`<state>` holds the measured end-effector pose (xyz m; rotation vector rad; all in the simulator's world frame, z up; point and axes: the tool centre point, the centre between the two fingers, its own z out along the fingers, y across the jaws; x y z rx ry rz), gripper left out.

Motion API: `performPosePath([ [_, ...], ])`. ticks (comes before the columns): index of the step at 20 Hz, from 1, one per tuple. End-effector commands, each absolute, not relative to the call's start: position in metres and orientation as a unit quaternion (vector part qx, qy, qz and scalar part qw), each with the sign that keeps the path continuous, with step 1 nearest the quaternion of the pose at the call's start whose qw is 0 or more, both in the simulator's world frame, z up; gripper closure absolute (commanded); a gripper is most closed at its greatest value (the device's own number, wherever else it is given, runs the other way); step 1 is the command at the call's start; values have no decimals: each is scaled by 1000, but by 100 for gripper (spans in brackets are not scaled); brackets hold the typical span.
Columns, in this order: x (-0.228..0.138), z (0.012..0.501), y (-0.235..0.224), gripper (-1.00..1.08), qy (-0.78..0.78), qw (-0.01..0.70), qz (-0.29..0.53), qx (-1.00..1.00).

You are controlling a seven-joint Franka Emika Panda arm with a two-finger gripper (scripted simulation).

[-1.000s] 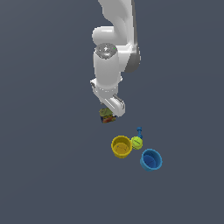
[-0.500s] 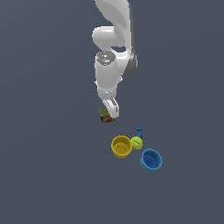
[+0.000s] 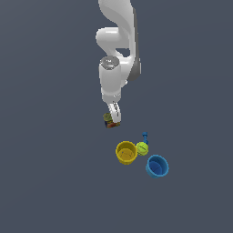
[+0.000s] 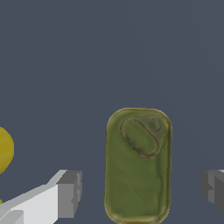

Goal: Pick up a designated object from a clutter of objects.

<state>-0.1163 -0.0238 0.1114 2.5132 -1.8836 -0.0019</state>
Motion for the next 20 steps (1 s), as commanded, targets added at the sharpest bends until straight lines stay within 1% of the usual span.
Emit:
performPosePath([
  [1,-118,109,-24,-92,-607,0,0,795],
  [10,-119,103,-24,-92,-608,0,0,794],
  [20,-120,68,-24,-92,-609,0,0,793],
])
